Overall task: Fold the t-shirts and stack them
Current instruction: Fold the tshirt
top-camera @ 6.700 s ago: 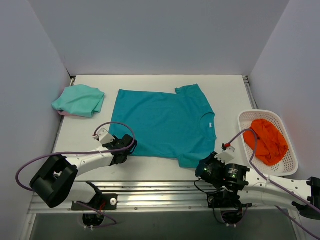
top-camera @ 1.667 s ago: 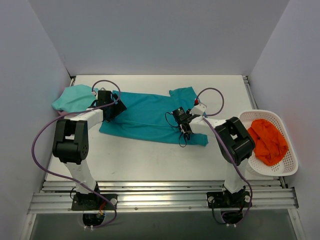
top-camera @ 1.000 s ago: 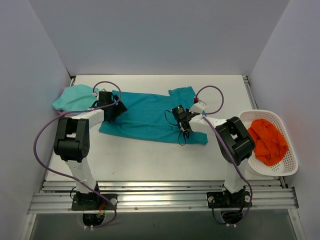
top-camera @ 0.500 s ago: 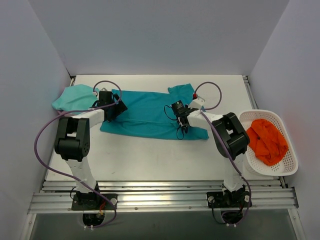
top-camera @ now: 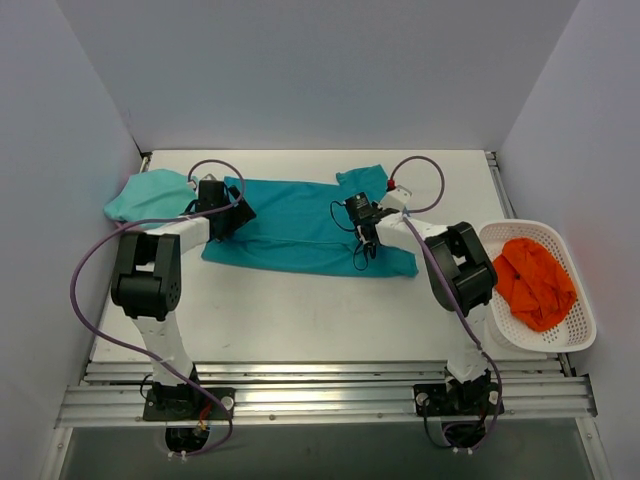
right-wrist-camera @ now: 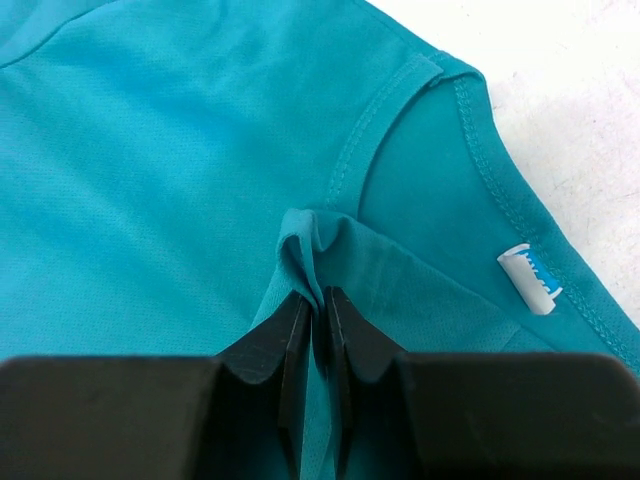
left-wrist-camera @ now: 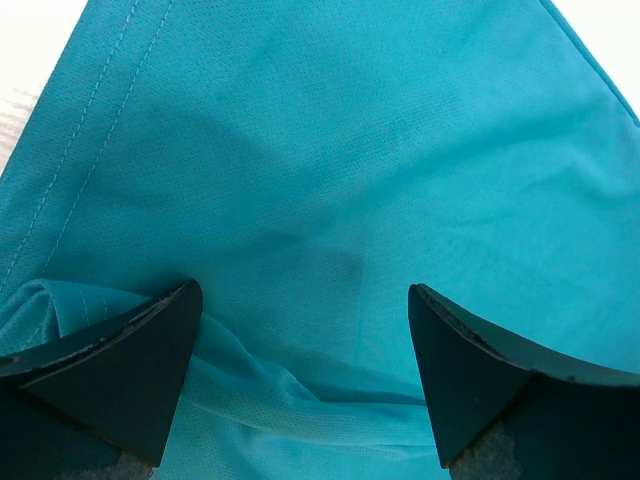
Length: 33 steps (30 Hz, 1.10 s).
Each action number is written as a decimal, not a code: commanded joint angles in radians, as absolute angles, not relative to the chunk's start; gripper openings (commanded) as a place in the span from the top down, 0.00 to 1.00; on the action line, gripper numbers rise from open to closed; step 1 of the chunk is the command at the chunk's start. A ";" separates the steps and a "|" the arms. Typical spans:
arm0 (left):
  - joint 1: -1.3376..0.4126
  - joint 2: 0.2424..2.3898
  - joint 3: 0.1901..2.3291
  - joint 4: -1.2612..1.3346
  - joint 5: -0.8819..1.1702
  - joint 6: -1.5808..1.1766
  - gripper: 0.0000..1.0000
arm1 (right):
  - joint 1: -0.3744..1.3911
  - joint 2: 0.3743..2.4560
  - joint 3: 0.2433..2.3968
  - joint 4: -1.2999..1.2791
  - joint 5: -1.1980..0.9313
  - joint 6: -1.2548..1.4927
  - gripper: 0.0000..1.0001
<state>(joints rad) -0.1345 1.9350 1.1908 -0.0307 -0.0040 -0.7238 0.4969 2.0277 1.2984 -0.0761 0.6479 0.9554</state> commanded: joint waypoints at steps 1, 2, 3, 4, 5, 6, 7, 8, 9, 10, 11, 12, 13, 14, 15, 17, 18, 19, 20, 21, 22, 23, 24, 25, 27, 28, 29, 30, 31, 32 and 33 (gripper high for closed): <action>-0.127 1.979 1.218 -0.023 0.028 -0.713 0.06 | 0.489 2.026 1.342 -0.121 0.669 0.936 0.92; -0.127 1.982 1.218 -0.021 0.032 -0.713 0.06 | 0.488 2.029 1.347 -0.126 0.669 0.937 0.92; -0.127 1.983 1.219 -0.020 0.032 -0.713 0.06 | 0.488 2.031 1.353 -0.126 0.667 0.933 0.92; -0.127 1.986 1.223 -0.018 0.034 -0.713 0.06 | 0.488 2.037 1.356 -0.126 0.667 0.933 0.91; -0.127 1.990 1.223 -0.018 0.035 -0.713 0.06 | 0.488 2.039 1.358 -0.129 0.667 0.934 0.90; -0.127 1.990 1.223 -0.017 0.035 -0.713 0.06 | 0.488 2.043 1.361 -0.127 0.666 0.934 0.91; -0.127 1.991 1.224 -0.017 0.035 -0.713 0.06 | 0.488 2.049 1.364 -0.127 0.667 0.933 0.91; -0.127 1.993 1.224 -0.017 0.037 -0.713 0.06 | 0.486 2.052 1.365 -0.124 0.664 0.931 0.94; -0.126 1.994 1.224 -0.017 0.037 -0.713 0.06 | 0.486 2.057 1.365 -0.120 0.660 0.928 0.97; -0.126 1.996 1.226 -0.018 0.040 -0.713 0.06 | 0.482 2.068 1.373 -0.112 0.655 0.922 1.00; -0.127 1.997 1.226 -0.017 0.040 -0.713 0.06 | 0.477 2.074 1.377 -0.112 0.650 0.922 1.00; -0.127 1.997 1.226 -0.017 0.043 -0.713 0.06 | 0.474 2.083 1.385 -0.112 0.649 0.919 1.00; -0.127 1.997 1.224 -0.017 0.043 -0.713 0.06 | 0.466 2.101 1.408 -0.115 0.644 0.916 1.00; -0.127 1.999 1.221 -0.017 0.046 -0.713 0.06 | 0.454 2.135 1.452 -0.120 0.643 0.907 1.00; -0.127 1.999 1.221 -0.017 0.046 -0.713 0.06 | 0.454 2.135 1.453 -0.120 0.643 0.907 1.00; -0.127 2.002 1.223 -0.017 0.052 -0.715 0.06 | 0.443 2.160 1.488 -0.126 0.640 0.902 1.00; -0.127 2.003 1.224 -0.017 0.054 -0.715 0.06 | 0.433 2.187 1.524 -0.135 0.637 0.899 1.00; -0.127 2.005 1.226 -0.017 0.057 -0.715 0.06 | 0.428 2.200 1.543 -0.140 0.632 0.896 1.00; -0.127 2.006 1.226 -0.017 0.060 -0.715 0.06 | 0.420 2.223 1.560 -0.147 0.630 0.894 1.00; -0.127 2.006 1.226 -0.017 0.060 -0.715 0.06 | 0.408 2.233 1.578 -0.152 0.623 0.894 1.00; -0.129 2.006 1.224 0.003 0.061 -0.715 0.06 | 0.402 2.241 1.604 -0.153 0.618 0.890 1.00; -0.127 2.005 1.223 0.018 0.064 -0.715 0.06 | 0.396 2.255 1.617 -0.158 0.612 0.890 1.00; -0.127 2.005 1.223 0.018 0.067 -0.715 0.06 | 0.384 2.260 1.638 -0.160 0.598 0.888 1.00; -0.127 2.006 1.221 0.020 0.067 -0.713 0.06 | 0.379 2.264 1.646 -0.163 0.591 0.888 1.00; -0.127 2.008 1.221 0.021 0.071 -0.713 0.06 | 0.371 2.269 1.657 -0.161 0.580 0.888 1.00; -0.127 2.008 1.223 0.023 0.072 -0.713 0.06 | 0.367 2.269 1.661 -0.163 0.569 0.888 1.00; -0.127 2.011 1.223 0.023 0.074 -0.713 0.06 | 0.365 2.266 1.672 -0.163 0.565 0.888 1.00; -0.127 2.013 1.226 0.025 0.075 -0.715 0.06 | 0.364 2.264 1.677 -0.164 0.561 0.890 1.00; -0.127 2.013 1.226 0.025 0.080 -0.715 0.06 | 0.364 2.263 1.684 -0.166 0.554 0.888 1.00; -0.129 2.016 1.227 0.026 0.080 -0.715 0.06 | 0.364 2.261 1.696 -0.164 0.549 0.888 1.00; -0.129 2.017 1.229 0.026 0.081 -0.715 0.06 | 0.364 2.261 1.706 -0.164 0.545 0.887 1.00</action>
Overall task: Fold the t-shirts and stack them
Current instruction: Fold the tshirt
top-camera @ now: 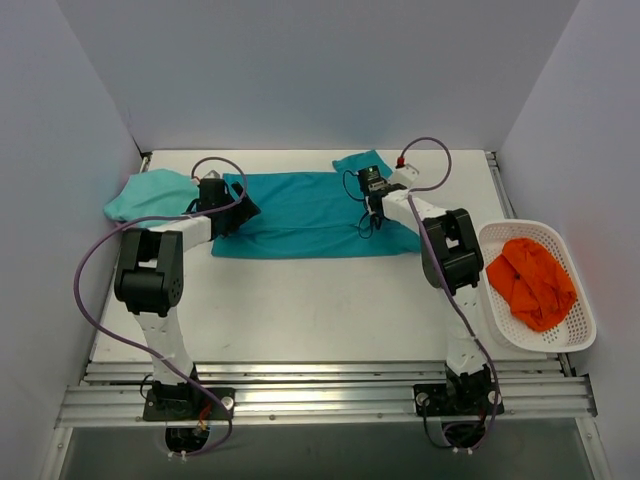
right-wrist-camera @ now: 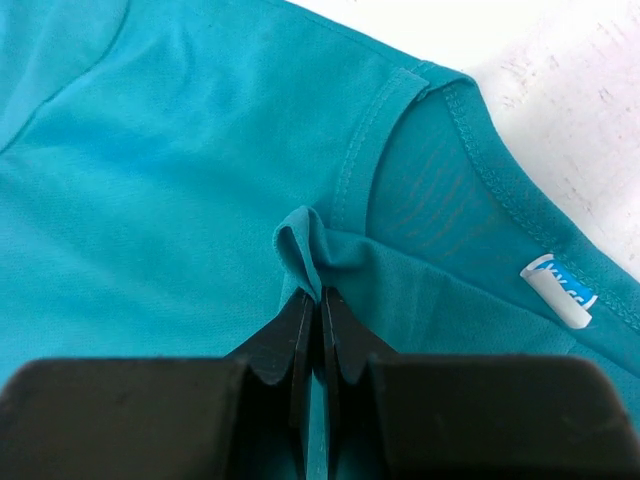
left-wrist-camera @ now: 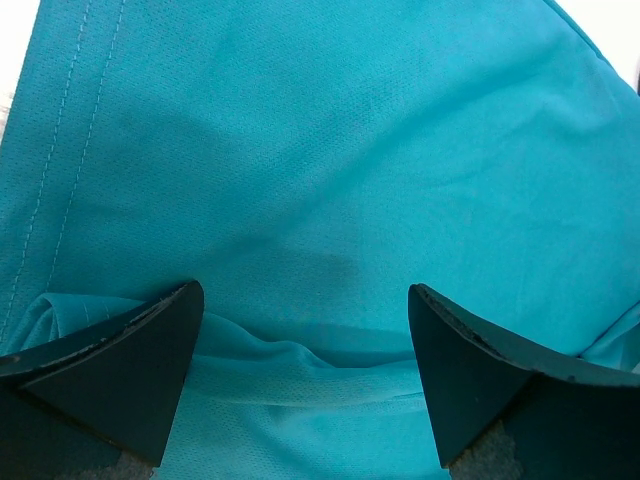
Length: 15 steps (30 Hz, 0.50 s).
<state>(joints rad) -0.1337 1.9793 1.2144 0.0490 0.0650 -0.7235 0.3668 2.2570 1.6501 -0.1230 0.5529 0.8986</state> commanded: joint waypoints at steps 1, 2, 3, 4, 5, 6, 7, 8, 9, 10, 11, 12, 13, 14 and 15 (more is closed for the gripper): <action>-0.129 2.019 1.229 0.026 0.084 -0.715 0.06 | 0.364 2.261 1.716 -0.164 0.540 0.888 1.00; -0.129 2.020 1.230 0.026 0.084 -0.713 0.06 | 0.364 2.267 1.738 -0.163 0.531 0.884 1.00; -0.129 2.022 1.230 0.026 0.086 -0.713 0.06 | 0.364 2.275 1.753 -0.166 0.526 0.882 1.00; -0.129 2.022 1.230 0.026 0.086 -0.713 0.06 | 0.364 2.282 1.770 -0.170 0.525 0.882 1.00; -0.130 2.022 1.230 0.029 0.092 -0.713 0.06 | 0.364 2.304 1.790 -0.179 0.514 0.882 1.00; -0.129 2.023 1.230 0.029 0.092 -0.713 0.06 | 0.364 2.316 1.828 -0.184 0.509 0.882 1.00; -0.129 2.026 1.232 0.031 0.094 -0.713 0.06 | 0.364 2.331 1.848 -0.187 0.502 0.884 1.00; -0.129 2.026 1.233 0.028 0.097 -0.713 0.06 | 0.362 2.359 1.865 -0.189 0.488 0.887 1.00; -0.129 2.028 1.235 0.029 0.098 -0.713 0.06 | 0.362 2.373 1.902 -0.189 0.480 0.893 1.00; -0.129 2.029 1.235 0.029 0.100 -0.713 0.06 | 0.362 2.403 1.920 -0.189 0.471 0.897 1.00; -0.129 2.028 1.235 0.029 0.101 -0.713 0.06 | 0.361 2.419 1.937 -0.189 0.460 0.899 0.99; -0.129 2.028 1.235 0.029 0.103 -0.713 0.06 | 0.359 2.433 1.978 -0.189 0.439 0.902 0.86; -0.129 2.026 1.233 0.029 0.106 -0.713 0.06 | 0.357 2.456 1.996 -0.189 0.433 0.903 0.74; -0.129 2.025 1.232 0.029 0.109 -0.713 0.06 | 0.357 2.465 2.011 -0.187 0.430 0.904 0.48; -0.129 2.022 1.230 0.031 0.112 -0.713 0.06 | 0.353 2.473 2.026 -0.187 0.428 0.907 0.32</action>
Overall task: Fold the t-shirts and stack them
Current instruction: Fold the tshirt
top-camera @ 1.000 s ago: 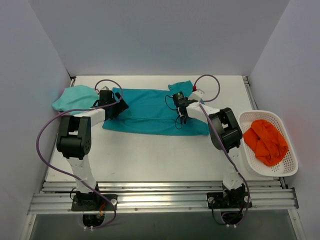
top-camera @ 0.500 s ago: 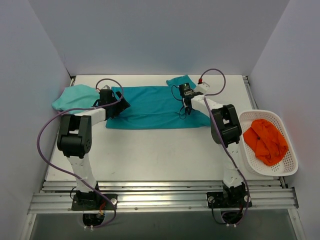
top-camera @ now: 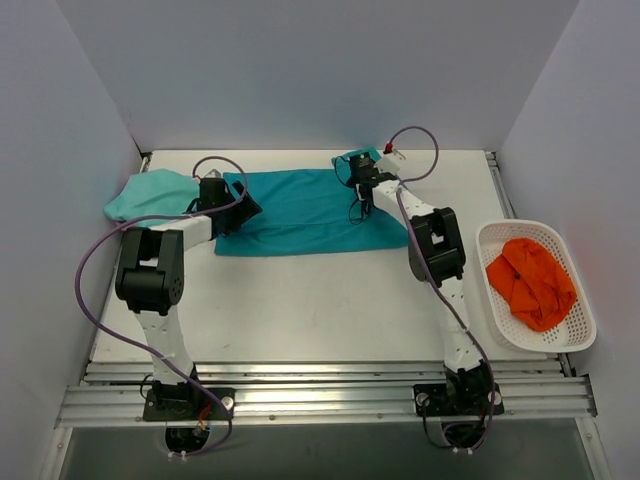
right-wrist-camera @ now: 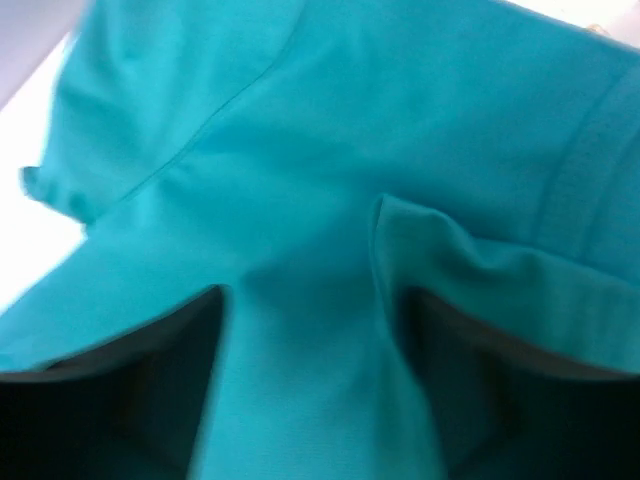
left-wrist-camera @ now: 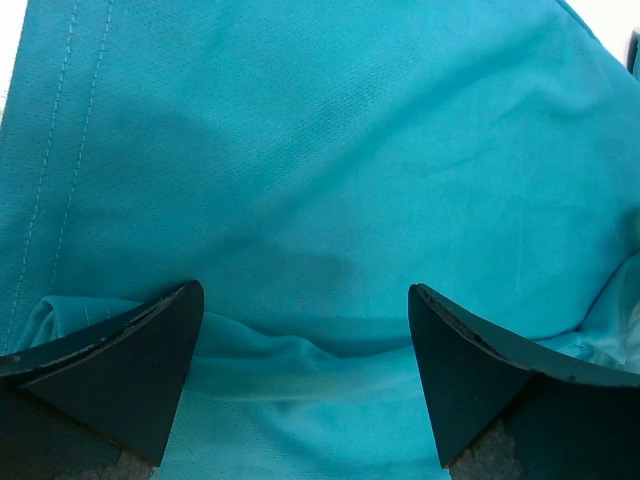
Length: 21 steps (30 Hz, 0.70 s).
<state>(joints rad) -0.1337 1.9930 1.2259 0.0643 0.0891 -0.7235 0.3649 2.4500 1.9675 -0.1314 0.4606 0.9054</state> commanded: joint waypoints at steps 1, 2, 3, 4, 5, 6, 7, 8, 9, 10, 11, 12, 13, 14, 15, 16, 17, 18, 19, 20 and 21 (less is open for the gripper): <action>-0.129 2.017 1.229 0.032 0.115 -0.713 0.06 | 0.353 2.479 2.048 -0.187 0.431 0.907 0.21; -0.130 2.013 1.221 0.034 0.114 -0.713 0.06 | 0.350 2.482 2.057 -0.187 0.437 0.905 0.08; -0.130 2.010 1.218 0.035 0.114 -0.713 0.06 | 0.342 2.480 2.068 -0.187 0.451 0.904 0.05; -0.132 2.003 1.216 0.037 0.117 -0.713 0.06 | 0.338 2.474 2.083 -0.189 0.454 0.896 0.03; -0.132 2.002 1.213 0.037 0.117 -0.713 0.06 | 0.336 2.468 2.088 -0.187 0.462 0.893 0.02; -0.133 1.999 1.213 0.035 0.115 -0.713 0.06 | 0.331 2.461 2.091 -0.187 0.469 0.890 0.01; -0.135 1.997 1.213 0.037 0.118 -0.713 0.06 | 0.325 2.441 2.094 -0.180 0.485 0.882 0.01; -0.133 1.996 1.215 0.032 0.118 -0.713 0.06 | 0.322 2.427 2.095 -0.178 0.495 0.864 0.01; -0.133 1.996 1.219 0.029 0.118 -0.712 0.06 | 0.321 2.415 2.098 -0.176 0.506 0.855 0.01; -0.133 1.993 1.226 0.019 0.118 -0.710 0.06 | 0.318 2.384 2.098 -0.173 0.526 0.844 0.01; -0.133 1.991 1.230 0.011 0.115 -0.709 0.06 | 0.316 2.367 2.095 -0.173 0.534 0.822 0.01; -0.133 1.988 1.241 0.003 0.112 -0.707 0.06 | 0.314 2.350 2.094 -0.173 0.541 0.812 0.01; -0.133 1.980 1.246 0.002 0.110 -0.706 0.06 | 0.314 2.312 2.089 -0.179 0.548 0.802 0.01; -0.133 1.976 1.247 0.002 0.106 -0.704 0.06 | 0.313 2.290 2.080 -0.186 0.555 0.796 0.01; -0.133 1.971 1.250 -0.035 0.103 -0.704 0.06 | 0.313 2.269 2.038 -0.189 0.554 0.796 0.01; -0.133 1.959 1.256 -0.041 0.101 -0.701 0.06 | 0.313 2.243 2.001 -0.178 0.549 0.798 0.01; -0.135 1.953 1.256 -0.052 0.098 -0.701 0.06 | 0.313 2.188 1.956 -0.163 0.528 0.804 0.01; -0.133 1.945 1.255 -0.057 0.097 -0.701 0.06 | 0.313 2.159 1.842 -0.137 0.509 0.810 0.00; -0.133 1.933 1.250 -0.063 0.095 -0.701 0.06 | 0.313 2.101 1.777 -0.065 0.485 0.811 0.01; -0.133 1.925 1.246 -0.063 0.094 -0.701 0.06 | 0.313 2.073 1.713 -0.030 0.462 0.816 0.05; -0.135 1.916 1.240 -0.061 0.091 -0.703 0.06 | 0.316 2.048 1.587 0.012 0.412 0.824 0.18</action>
